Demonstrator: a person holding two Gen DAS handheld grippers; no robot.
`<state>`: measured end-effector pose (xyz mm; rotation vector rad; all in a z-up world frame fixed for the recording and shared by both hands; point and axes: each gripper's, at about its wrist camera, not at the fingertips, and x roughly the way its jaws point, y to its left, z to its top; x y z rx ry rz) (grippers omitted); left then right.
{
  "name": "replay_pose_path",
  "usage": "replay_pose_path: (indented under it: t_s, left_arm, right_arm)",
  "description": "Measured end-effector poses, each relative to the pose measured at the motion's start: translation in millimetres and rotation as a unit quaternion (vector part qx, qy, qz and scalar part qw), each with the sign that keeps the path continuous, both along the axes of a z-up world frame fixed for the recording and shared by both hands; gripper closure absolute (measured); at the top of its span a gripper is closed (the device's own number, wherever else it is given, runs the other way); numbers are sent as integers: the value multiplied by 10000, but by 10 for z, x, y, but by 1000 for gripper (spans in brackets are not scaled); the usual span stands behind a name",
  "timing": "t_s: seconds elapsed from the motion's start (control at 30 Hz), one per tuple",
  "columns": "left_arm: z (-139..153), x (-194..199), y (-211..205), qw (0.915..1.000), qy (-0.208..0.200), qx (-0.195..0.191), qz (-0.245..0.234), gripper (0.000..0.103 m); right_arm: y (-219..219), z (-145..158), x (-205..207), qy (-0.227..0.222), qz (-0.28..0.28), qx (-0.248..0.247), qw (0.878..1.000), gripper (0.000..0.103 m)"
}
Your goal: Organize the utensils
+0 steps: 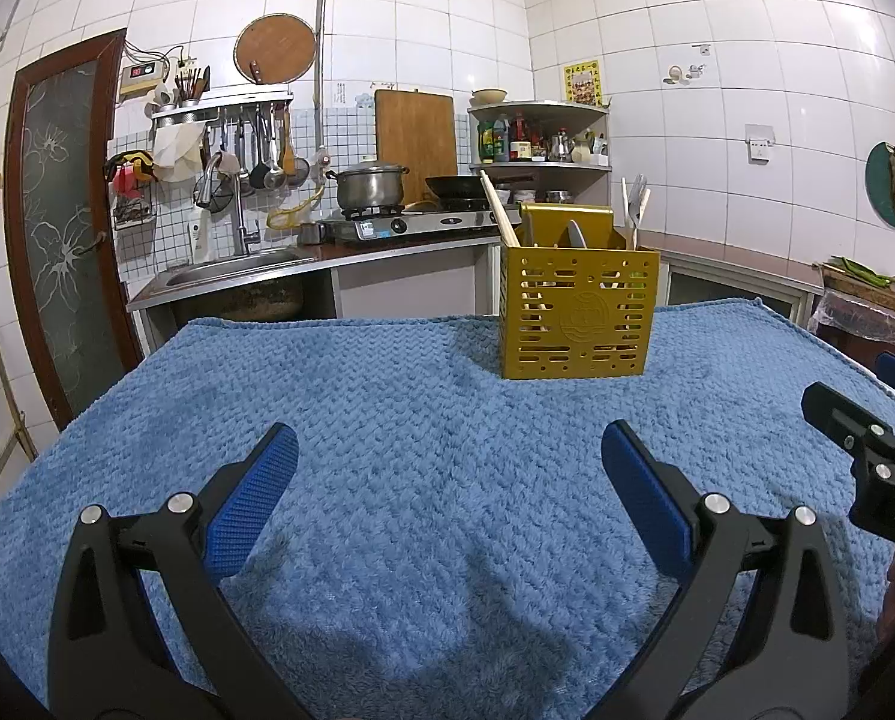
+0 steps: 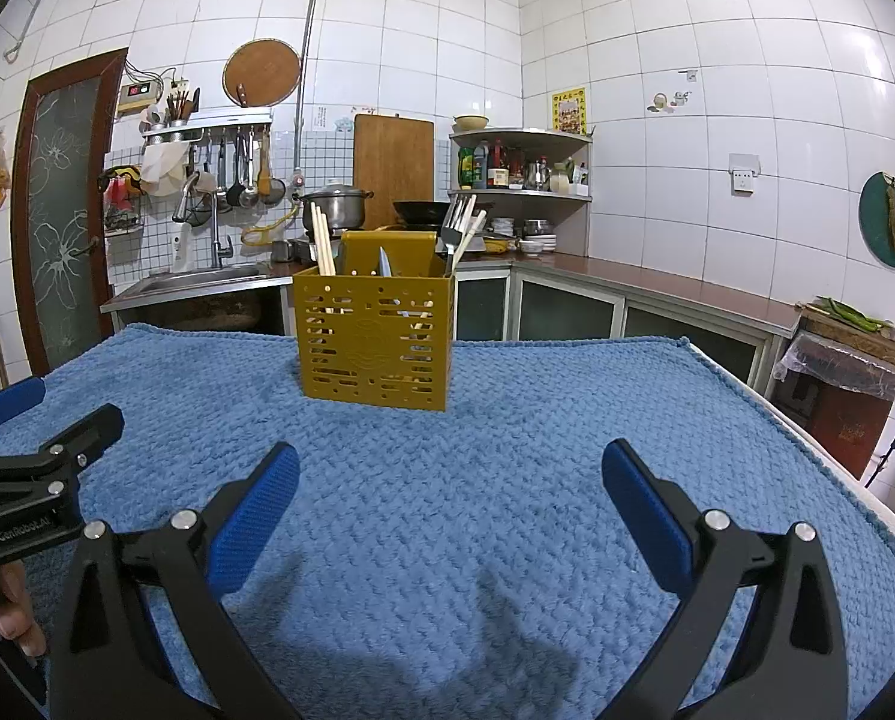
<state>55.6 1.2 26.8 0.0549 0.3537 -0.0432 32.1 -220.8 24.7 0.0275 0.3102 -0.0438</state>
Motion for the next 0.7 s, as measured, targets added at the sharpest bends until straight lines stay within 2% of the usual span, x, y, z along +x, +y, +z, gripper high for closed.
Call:
replay_pose_path:
  t_s: [0.7]
  left_arm:
    - [-3,-2,-2,10000,-5,1,-2,5]
  right_arm:
    - [-4,5,0,0,3,-4,10000,4]
